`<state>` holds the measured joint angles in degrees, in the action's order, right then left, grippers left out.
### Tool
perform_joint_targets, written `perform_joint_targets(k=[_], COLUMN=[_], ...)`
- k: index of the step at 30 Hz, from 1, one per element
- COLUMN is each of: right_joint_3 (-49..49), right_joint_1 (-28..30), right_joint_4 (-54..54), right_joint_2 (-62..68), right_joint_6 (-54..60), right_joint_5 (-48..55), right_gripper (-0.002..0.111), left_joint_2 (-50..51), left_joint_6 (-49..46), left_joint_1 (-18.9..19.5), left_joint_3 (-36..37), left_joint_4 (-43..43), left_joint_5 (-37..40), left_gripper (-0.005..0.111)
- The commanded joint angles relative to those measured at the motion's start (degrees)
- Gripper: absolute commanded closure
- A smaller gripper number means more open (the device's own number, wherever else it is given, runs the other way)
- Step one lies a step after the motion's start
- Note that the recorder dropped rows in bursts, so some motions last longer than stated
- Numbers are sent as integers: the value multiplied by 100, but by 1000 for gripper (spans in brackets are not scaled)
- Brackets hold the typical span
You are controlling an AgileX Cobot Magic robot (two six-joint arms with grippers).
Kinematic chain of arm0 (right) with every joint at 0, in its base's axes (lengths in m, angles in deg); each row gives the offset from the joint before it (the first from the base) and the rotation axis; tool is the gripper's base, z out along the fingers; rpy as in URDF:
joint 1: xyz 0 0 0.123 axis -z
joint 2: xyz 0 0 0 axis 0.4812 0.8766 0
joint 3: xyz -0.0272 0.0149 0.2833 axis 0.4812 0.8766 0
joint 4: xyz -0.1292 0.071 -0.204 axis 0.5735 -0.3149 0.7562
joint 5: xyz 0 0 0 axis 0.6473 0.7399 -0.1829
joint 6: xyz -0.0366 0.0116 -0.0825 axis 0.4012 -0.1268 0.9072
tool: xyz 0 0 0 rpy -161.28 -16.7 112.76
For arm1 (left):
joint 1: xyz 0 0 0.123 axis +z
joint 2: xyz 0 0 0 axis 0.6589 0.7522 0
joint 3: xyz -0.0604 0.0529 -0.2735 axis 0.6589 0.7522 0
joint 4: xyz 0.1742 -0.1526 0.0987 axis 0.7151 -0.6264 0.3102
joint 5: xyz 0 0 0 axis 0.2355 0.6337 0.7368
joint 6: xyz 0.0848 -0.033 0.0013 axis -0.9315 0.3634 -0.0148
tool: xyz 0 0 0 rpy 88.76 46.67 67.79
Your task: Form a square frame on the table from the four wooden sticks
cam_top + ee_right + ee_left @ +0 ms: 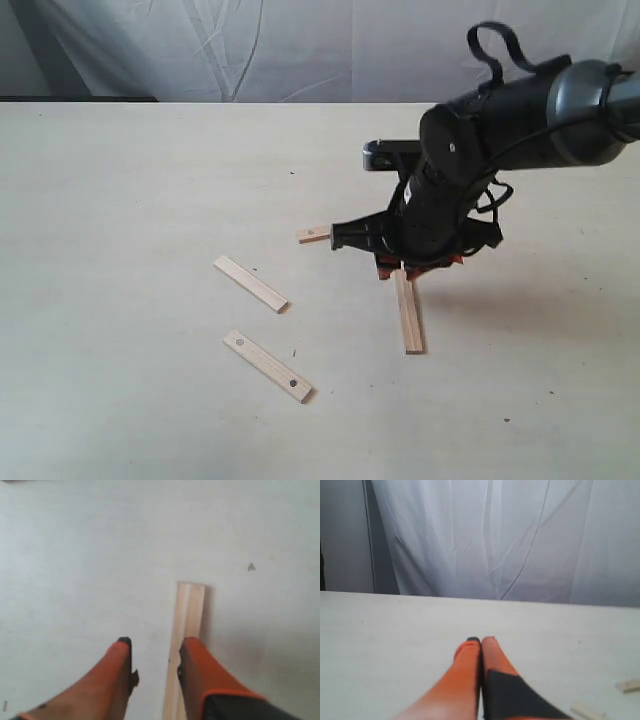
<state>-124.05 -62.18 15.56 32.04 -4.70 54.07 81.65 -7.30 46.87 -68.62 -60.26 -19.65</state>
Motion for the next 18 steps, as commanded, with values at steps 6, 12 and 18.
perform_joint_targets(k=[6,12,18], right_joint_3=[-1561,-2667,-3978], right_joint_1=[5,5,5], right_joint_4=[-805,-1003,-1003], right_joint_2=[451,1573,2521], right_joint_6=[1367,1539,1564], right_joint_5=[704,1441,2017], right_gripper=[108,108,108], left_joint_2=[-24,-24,498], left_joint_6=[23,23,-63], left_joint_1=[12,12,12], left_joint_3=[28,28,-446], left_joint_4=[-1299,-2049,-1620], left_joint_5=[-580,-928,160], left_gripper=[107,107,107])
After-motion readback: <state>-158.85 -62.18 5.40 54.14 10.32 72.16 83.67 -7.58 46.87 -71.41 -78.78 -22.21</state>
